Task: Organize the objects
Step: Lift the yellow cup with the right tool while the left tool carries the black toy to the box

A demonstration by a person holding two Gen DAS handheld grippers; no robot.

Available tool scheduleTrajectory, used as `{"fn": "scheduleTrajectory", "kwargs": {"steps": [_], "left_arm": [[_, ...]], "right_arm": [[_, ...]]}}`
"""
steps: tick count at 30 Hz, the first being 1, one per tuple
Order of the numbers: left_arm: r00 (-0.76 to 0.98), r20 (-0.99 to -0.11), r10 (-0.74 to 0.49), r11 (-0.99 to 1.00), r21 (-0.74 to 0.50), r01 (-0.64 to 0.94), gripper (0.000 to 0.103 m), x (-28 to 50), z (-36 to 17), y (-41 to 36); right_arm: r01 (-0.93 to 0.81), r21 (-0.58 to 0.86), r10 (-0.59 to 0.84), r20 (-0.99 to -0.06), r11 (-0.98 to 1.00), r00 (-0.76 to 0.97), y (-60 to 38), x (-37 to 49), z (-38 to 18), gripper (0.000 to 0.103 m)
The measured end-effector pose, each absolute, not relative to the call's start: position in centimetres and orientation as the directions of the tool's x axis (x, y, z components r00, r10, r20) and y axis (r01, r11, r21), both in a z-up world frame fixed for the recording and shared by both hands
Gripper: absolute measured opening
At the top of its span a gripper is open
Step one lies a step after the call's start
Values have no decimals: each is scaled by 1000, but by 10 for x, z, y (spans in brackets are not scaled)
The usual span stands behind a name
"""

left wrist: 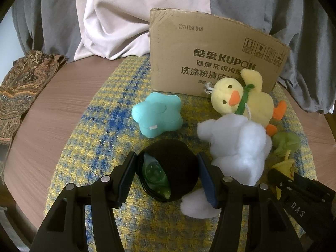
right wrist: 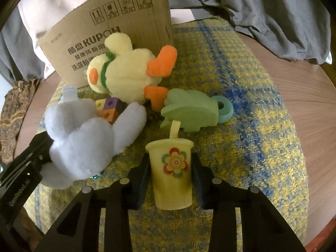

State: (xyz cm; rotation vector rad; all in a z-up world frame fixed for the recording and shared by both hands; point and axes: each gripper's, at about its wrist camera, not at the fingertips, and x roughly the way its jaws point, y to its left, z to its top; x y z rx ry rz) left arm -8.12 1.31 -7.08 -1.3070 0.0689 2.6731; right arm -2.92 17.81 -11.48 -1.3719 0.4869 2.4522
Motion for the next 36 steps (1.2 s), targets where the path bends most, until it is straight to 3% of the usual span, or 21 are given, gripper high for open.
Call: {"fn": "scheduleTrajectory", "kwargs": {"steps": [36], "left_arm": [[-736,-649,192,-973,-27,-230,57,-78,33,15]], "right_arm": [[-346,142,163,-679,-927,-716,166,-17,9,37]]}}
